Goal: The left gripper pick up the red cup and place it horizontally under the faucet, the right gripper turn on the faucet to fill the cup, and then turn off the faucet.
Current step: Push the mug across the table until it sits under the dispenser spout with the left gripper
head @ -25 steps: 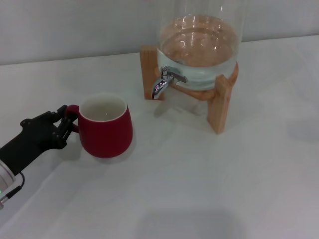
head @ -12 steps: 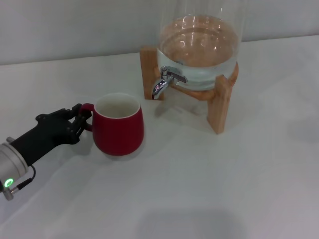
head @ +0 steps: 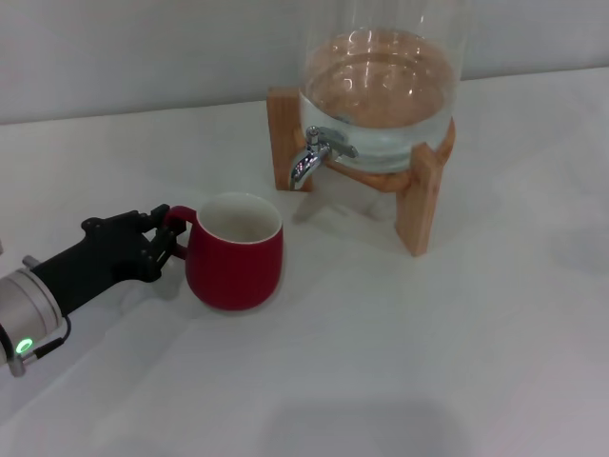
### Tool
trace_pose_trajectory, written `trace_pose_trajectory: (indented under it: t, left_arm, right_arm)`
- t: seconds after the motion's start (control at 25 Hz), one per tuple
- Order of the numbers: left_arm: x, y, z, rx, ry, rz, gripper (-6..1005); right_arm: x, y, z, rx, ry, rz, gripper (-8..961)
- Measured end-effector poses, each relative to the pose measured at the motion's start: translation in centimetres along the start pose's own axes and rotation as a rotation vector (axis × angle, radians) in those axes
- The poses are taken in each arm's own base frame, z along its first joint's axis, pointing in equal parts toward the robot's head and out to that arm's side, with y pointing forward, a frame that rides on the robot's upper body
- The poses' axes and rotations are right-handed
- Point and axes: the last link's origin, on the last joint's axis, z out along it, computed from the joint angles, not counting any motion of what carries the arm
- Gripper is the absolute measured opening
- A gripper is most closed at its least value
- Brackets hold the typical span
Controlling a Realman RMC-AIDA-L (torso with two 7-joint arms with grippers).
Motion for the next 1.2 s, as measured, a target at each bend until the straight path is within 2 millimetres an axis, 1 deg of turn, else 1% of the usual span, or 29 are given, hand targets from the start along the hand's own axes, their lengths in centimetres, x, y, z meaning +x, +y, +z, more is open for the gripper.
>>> trace_pose_trajectory:
  t: [0.2, 0.44, 0.8, 1.2]
  left_arm:
    - [0.3, -0.3, 0.1, 0.016, -0.001, 0.013, 187]
    - [0.6, -0.7, 1.0, 0.039, -0.024, 0.027, 186]
    - [1.4, -0.2, 2.6, 0.011, -0.050, 0.073, 186]
    - [2.0, 0.7, 3.6, -0.033, -0.051, 0.098, 184]
  right_arm:
    - [-0.1, 0.1, 0.1, -0.001, -0.001, 0.000, 721]
    - [-0.1, 0.2, 0.3, -0.003, -0.004, 0.000, 721]
    - [-0.1, 0.2, 0.4, -0.002, -0.005, 0.001, 722]
    - [-0.1, 0.2, 0.3, 0.000, -0.004, 0.001, 721]
